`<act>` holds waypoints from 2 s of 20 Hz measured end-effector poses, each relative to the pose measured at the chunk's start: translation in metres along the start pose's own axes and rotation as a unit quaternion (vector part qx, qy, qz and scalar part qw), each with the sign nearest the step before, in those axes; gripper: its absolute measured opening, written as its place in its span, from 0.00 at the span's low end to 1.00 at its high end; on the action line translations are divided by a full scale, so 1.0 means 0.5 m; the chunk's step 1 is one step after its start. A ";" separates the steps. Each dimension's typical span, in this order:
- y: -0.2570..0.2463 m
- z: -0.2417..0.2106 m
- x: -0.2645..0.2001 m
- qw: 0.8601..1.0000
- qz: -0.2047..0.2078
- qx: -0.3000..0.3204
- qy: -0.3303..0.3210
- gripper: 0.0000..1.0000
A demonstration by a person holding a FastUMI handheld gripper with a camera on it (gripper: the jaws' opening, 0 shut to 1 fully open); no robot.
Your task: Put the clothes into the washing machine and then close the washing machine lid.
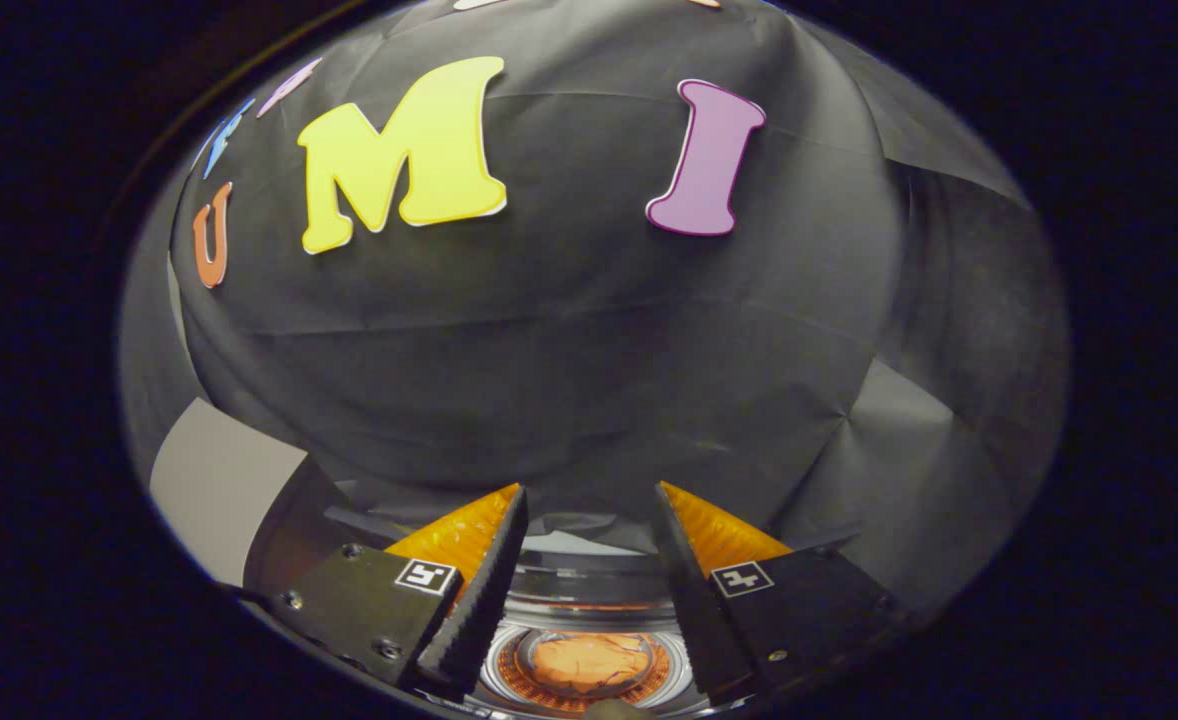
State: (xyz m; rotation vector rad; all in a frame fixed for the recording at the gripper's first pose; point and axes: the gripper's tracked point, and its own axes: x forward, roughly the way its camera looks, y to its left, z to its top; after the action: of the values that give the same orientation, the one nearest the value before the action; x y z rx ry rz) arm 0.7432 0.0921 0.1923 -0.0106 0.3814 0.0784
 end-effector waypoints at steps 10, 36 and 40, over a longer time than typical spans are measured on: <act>-0.001 -0.045 0.061 0.999 -0.024 0.017 0.018 0.82; 0.001 -0.132 -0.068 0.999 -0.022 0.012 -0.032 0.82; 0.004 -0.149 -0.085 0.999 -0.024 0.011 -0.034 0.82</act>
State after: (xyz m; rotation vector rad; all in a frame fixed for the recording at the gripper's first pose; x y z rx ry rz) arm 0.6762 0.0892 0.1392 0.0056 0.3134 0.0272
